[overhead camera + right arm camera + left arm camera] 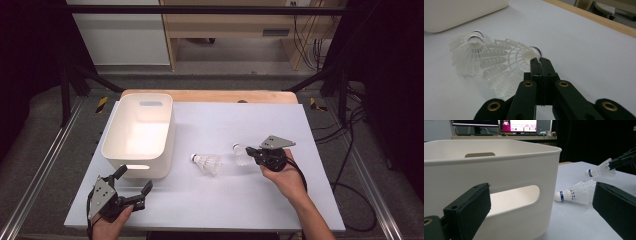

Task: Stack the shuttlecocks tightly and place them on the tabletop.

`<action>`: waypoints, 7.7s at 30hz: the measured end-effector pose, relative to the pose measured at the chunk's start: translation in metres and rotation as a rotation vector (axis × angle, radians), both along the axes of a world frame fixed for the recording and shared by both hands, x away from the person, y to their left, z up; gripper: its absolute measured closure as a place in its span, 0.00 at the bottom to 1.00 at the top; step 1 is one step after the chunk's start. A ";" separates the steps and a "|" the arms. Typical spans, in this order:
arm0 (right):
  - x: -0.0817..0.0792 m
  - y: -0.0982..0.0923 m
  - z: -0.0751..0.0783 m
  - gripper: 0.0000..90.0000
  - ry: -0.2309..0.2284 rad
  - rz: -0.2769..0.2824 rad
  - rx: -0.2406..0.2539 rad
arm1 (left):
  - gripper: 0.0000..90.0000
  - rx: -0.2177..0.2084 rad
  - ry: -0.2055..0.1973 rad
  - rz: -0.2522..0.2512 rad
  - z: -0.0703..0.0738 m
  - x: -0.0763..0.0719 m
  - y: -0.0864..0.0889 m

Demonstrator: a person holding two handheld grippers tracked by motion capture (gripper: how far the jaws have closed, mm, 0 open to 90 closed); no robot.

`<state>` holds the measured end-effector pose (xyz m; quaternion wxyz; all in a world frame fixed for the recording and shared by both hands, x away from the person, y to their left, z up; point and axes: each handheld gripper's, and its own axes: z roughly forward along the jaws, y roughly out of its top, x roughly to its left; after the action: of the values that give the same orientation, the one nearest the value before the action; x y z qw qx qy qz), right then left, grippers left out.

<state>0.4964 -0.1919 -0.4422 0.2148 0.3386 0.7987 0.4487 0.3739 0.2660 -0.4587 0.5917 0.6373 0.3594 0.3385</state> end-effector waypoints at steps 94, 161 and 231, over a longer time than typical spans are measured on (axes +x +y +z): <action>-0.020 0.052 -0.025 1.00 0.013 0.191 0.032 | 0.02 0.012 0.007 0.001 0.000 0.001 -0.002; -0.009 0.077 -0.030 0.59 0.080 0.125 -0.140 | 0.02 0.012 0.007 -0.004 0.000 0.001 -0.003; -0.068 0.042 -0.023 0.07 0.141 0.040 -0.044 | 0.02 0.013 0.002 -0.002 0.000 0.000 -0.003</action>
<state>0.4287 -0.1498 -0.4657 0.1564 0.3486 0.8281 0.4103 0.3739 0.2634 -0.4585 0.5876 0.6418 0.3572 0.3394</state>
